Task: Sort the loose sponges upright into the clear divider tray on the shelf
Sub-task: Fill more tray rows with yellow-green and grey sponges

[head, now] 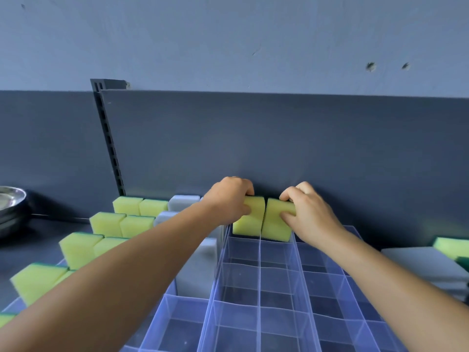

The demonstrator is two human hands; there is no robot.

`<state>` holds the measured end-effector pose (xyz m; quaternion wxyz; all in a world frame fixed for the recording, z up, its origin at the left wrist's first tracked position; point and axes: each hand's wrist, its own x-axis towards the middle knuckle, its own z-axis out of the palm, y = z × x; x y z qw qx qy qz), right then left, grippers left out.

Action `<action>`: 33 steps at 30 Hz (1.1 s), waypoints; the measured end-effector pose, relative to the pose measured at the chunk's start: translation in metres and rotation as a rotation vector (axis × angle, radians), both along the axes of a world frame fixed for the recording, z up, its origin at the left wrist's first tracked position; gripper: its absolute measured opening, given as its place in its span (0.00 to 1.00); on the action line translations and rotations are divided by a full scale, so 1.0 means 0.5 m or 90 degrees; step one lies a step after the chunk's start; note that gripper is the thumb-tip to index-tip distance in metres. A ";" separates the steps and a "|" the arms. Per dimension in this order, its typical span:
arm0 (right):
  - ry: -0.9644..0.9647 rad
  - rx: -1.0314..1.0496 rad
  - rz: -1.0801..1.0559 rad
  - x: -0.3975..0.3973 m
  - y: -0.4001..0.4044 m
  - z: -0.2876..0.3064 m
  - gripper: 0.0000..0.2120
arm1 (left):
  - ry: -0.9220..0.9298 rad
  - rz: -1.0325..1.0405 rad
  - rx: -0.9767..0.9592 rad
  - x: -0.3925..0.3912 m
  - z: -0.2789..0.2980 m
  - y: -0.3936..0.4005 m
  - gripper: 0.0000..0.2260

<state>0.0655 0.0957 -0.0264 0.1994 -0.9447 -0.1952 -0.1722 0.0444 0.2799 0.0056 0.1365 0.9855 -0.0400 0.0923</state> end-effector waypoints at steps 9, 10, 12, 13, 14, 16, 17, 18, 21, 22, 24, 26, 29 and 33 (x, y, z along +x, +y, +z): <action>-0.004 -0.084 0.029 0.000 0.010 -0.005 0.10 | -0.028 0.006 0.241 -0.004 -0.017 -0.025 0.15; -0.001 -0.097 0.030 0.001 0.009 -0.007 0.10 | -0.016 -0.003 0.258 -0.003 -0.019 -0.025 0.14; 0.004 -0.113 0.033 0.003 0.008 -0.013 0.10 | 0.011 -0.004 0.266 -0.002 -0.024 -0.024 0.14; 0.007 -0.117 0.035 0.003 0.008 -0.016 0.11 | 0.018 0.000 0.267 -0.003 -0.026 -0.026 0.14; 0.011 -0.121 0.037 0.001 0.008 -0.017 0.12 | 0.022 0.005 0.271 -0.005 -0.028 -0.027 0.14; 0.023 -0.134 0.041 -0.007 0.008 -0.015 0.14 | 0.028 0.013 0.284 -0.012 -0.028 -0.031 0.14; 0.030 -0.139 0.042 -0.012 0.008 -0.013 0.14 | 0.032 0.014 0.290 -0.017 -0.027 -0.032 0.14; 0.038 -0.143 0.043 -0.019 0.008 -0.010 0.15 | 0.036 0.013 0.297 -0.023 -0.026 -0.033 0.13; 0.055 -0.142 0.039 -0.045 0.002 -0.001 0.17 | 0.041 0.004 0.305 -0.041 -0.024 -0.032 0.12; 0.057 -0.140 0.036 -0.057 -0.001 0.003 0.17 | 0.037 -0.001 0.298 -0.048 -0.023 -0.031 0.13; 0.058 -0.137 0.028 -0.085 -0.012 0.014 0.19 | 0.026 -0.016 0.280 -0.065 -0.017 -0.034 0.15; 0.054 -0.134 0.018 -0.117 -0.025 0.025 0.20 | 0.006 -0.033 0.253 -0.091 -0.007 -0.044 0.17; 0.058 -0.119 -0.003 -0.173 -0.044 0.040 0.21 | -0.029 -0.064 0.215 -0.137 0.003 -0.067 0.19; 0.060 -0.114 -0.039 -0.246 -0.080 0.046 0.24 | -0.045 -0.111 0.185 -0.200 0.000 -0.110 0.21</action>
